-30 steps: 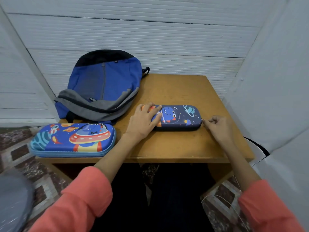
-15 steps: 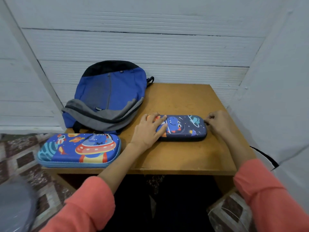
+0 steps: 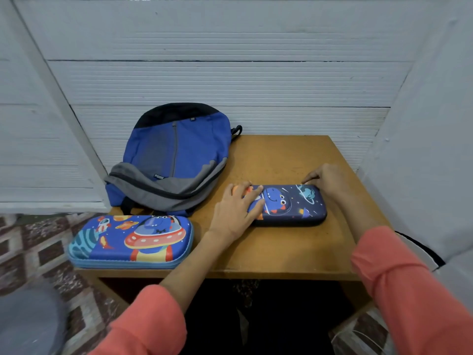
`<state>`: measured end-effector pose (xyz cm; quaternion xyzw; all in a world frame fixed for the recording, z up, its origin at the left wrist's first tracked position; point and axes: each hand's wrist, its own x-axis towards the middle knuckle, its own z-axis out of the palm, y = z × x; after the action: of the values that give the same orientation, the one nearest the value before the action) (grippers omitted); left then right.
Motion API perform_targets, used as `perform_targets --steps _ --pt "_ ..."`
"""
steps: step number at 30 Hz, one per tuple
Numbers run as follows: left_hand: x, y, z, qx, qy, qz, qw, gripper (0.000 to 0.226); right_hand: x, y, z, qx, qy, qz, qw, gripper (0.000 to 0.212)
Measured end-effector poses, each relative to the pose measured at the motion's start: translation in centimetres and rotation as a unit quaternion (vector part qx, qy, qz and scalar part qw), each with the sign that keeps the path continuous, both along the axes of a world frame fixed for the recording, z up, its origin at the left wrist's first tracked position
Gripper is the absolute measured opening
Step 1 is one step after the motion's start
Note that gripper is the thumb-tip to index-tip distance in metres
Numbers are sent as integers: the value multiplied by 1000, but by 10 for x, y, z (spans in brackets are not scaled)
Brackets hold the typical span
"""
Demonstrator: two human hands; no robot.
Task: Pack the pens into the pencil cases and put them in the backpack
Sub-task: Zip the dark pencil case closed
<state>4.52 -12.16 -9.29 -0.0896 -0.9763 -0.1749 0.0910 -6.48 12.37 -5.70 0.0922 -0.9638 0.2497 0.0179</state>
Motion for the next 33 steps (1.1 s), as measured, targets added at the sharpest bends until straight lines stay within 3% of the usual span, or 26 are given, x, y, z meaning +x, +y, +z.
perform_targets --steps 13,16,21,26,30,33 --pt "0 0 -1 7 -3 2 1000 53 2 -32 14 131 -28 84 987 47" --pt "0 -1 0 15 -11 -1 1000 53 5 -29 10 63 -33 78 994 43" --pt "-4 -5 0 26 -22 -10 999 54 37 -34 -15 -28 123 -12 992 40" --pt "-12 -8 9 -15 -2 -28 999 50 94 -51 -40 -7 309 -16 951 15" --pt "-33 -6 28 -35 -50 -37 997 48 127 -59 -61 -69 314 21 947 33" --pt "-46 -3 35 -11 -95 -29 995 41 133 -58 -63 -92 305 33 947 21"
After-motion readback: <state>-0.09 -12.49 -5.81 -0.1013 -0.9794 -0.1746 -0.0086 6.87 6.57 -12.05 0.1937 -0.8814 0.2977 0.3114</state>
